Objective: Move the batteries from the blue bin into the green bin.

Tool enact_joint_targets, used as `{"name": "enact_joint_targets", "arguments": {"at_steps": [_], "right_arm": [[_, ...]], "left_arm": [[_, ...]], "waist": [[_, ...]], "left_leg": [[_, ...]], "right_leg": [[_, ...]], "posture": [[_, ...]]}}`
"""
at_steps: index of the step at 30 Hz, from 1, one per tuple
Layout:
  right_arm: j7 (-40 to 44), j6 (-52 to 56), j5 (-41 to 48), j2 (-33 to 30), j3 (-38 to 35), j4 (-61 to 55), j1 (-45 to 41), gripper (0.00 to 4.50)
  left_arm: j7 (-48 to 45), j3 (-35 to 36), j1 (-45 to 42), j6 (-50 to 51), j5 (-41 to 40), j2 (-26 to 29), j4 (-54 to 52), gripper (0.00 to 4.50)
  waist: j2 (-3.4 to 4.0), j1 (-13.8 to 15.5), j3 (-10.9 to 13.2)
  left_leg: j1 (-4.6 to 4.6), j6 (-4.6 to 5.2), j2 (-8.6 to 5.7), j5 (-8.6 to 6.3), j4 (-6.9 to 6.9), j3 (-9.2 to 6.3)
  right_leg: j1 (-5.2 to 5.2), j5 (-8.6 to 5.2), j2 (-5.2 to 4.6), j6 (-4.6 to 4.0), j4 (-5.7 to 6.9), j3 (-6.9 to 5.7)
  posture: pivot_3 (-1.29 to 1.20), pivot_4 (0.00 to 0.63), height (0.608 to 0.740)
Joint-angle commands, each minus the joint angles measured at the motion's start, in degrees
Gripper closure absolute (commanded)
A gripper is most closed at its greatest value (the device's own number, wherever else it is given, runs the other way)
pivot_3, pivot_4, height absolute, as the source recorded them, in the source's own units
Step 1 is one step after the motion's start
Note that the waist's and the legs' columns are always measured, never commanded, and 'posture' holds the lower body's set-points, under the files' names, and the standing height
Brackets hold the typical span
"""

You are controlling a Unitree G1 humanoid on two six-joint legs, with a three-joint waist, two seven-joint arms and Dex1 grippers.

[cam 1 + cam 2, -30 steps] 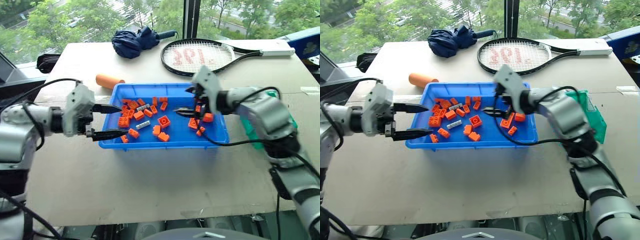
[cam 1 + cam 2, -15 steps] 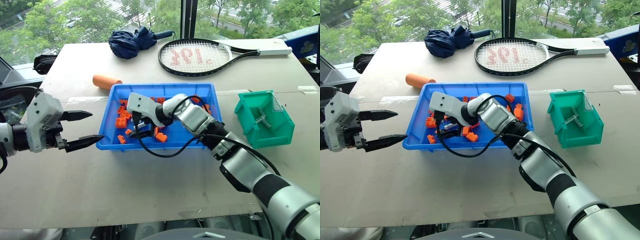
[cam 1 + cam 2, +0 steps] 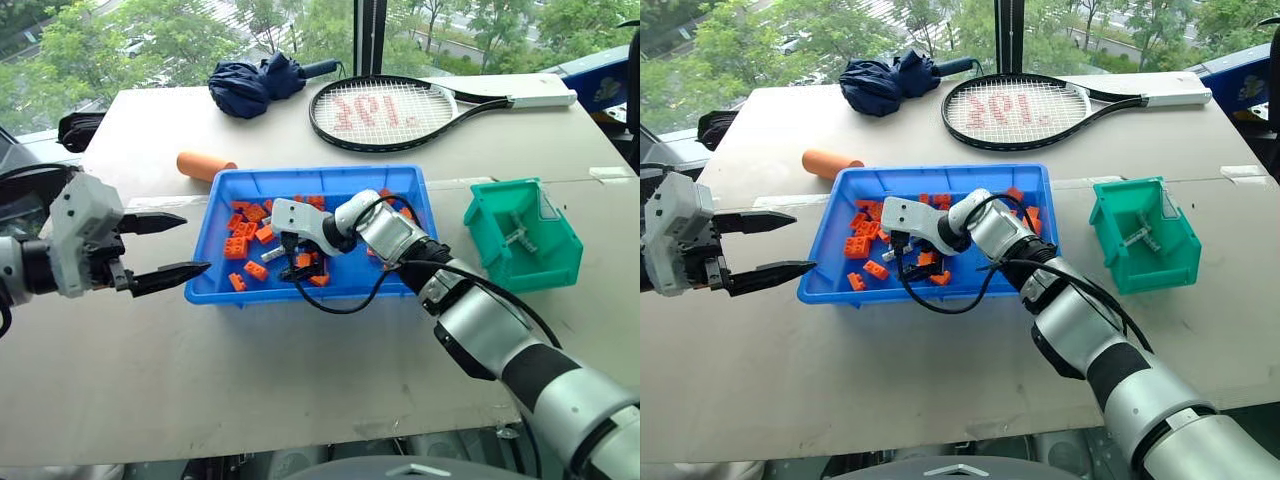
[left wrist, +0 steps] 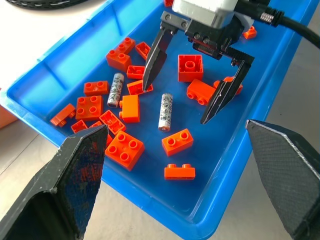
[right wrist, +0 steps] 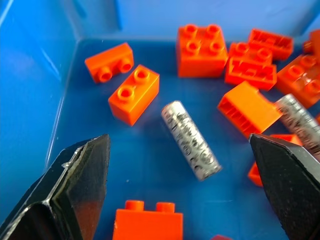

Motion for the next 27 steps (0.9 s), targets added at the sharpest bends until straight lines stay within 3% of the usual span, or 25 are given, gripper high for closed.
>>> {"name": "enact_joint_targets", "arguments": {"at_steps": [1, 2, 3, 6, 7, 10, 16, 20, 27], "right_arm": [[-0.98, -4.48, -1.70, 2.25, -1.75, 4.16, -3.83, 0.55], [-1.41, -5.92, -2.37, 2.89, -1.67, 5.71, -4.37, 0.80], [-1.76, -7.16, -2.96, 3.50, -1.64, 7.14, -4.82, 1.45], [-1.38, -9.70, -4.17, 5.08, -1.57, 9.55, -5.67, 2.26], [-1.41, -10.12, -4.37, 5.74, -1.93, 10.18, -5.96, 2.97], [-1.76, -10.64, -4.88, 7.20, -2.73, 11.41, -6.35, 4.49], [-1.45, -9.68, -3.83, 5.97, -5.53, 8.95, -6.12, 4.49], [-0.57, -5.97, -1.64, 1.97, -9.36, 0.65, -4.71, 4.49], [-2.80, 17.93, 2.85, -11.02, -16.88, -39.77, 8.17, 4.49]], "left_arm": [[-1.04, 2.54, 0.79, -0.84, 0.48, 1.79, 0.93, 0.00], [-1.27, 2.67, 0.98, -1.10, 0.66, 1.92, 1.29, 0.00], [-1.43, 2.75, 1.06, -1.35, 0.83, 2.01, 1.65, 0.00], [-1.83, 2.80, 1.18, -2.24, 1.27, 2.19, 2.77, 0.00], [-1.98, 2.81, 1.23, -2.53, 1.36, 2.20, 3.07, 0.00], [-2.36, 2.66, 1.27, -3.41, 1.69, 2.10, 3.93, 0.00], [-3.08, 1.85, 0.79, -5.04, 1.48, 1.55, 5.35, 0.00], [-3.17, 0.31, -1.53, -5.35, -0.39, 0.28, 5.84, 0.00], [-0.08, -7.14, -11.77, -2.14, -6.07, -4.65, 1.73, 0.00]], "waist": [[0.01, -0.21, 0.01], [0.01, -0.25, 0.01], [0.01, -0.28, 0.01], [0.02, -0.34, 0.01], [0.02, -0.32, 0.01], [0.01, -0.21, 0.01], [0.03, -0.26, 0.01], [0.03, -0.19, 0.02], [-0.09, 1.71, -0.06]], "left_leg": [[0.00, 0.00, 0.00, 0.00, 0.00, 0.00], [0.00, -0.01, 0.00, 0.01, -0.02, 0.00], [0.01, -0.02, 0.00, 0.01, -0.05, 0.00], [0.01, -0.04, 0.02, 0.02, -0.07, 0.00], [0.00, -0.05, 0.02, 0.02, -0.08, 0.00], [-0.01, -0.05, 0.00, 0.03, -0.07, 0.00], [-0.01, -0.07, 0.00, 0.04, -0.07, -0.01], [-0.04, -0.07, 0.00, 0.04, -0.07, -0.03], [-0.14, -0.04, -0.12, 0.03, 0.05, -0.16]], "right_leg": [[-0.01, 0.00, 0.00, 0.00, 0.00, 0.00], [-0.02, 0.00, 0.00, 0.00, 0.00, 0.00], [-0.03, 0.00, 0.01, -0.01, 0.00, 0.00], [-0.04, -0.01, 0.04, -0.02, 0.00, 0.00], [-0.05, -0.01, 0.04, -0.02, 0.00, 0.00], [-0.04, -0.01, 0.00, -0.02, 0.00, -0.01], [-0.05, -0.01, -0.01, -0.02, 0.00, 0.01], [-0.06, -0.01, -0.02, -0.03, 0.00, 0.02], [-0.01, 0.00, -0.24, 0.00, 0.04, -0.06]], "posture": [[0.00, 0.150, 0.740], [0.00, 0.150, 0.740], [0.00, 0.150, 0.740], [0.00, 0.150, 0.740], [0.00, 0.150, 0.740], [0.00, 0.150, 0.740], [0.00, 0.150, 0.740], [0.00, 0.150, 0.740], [0.00, 0.150, 0.740]]}}
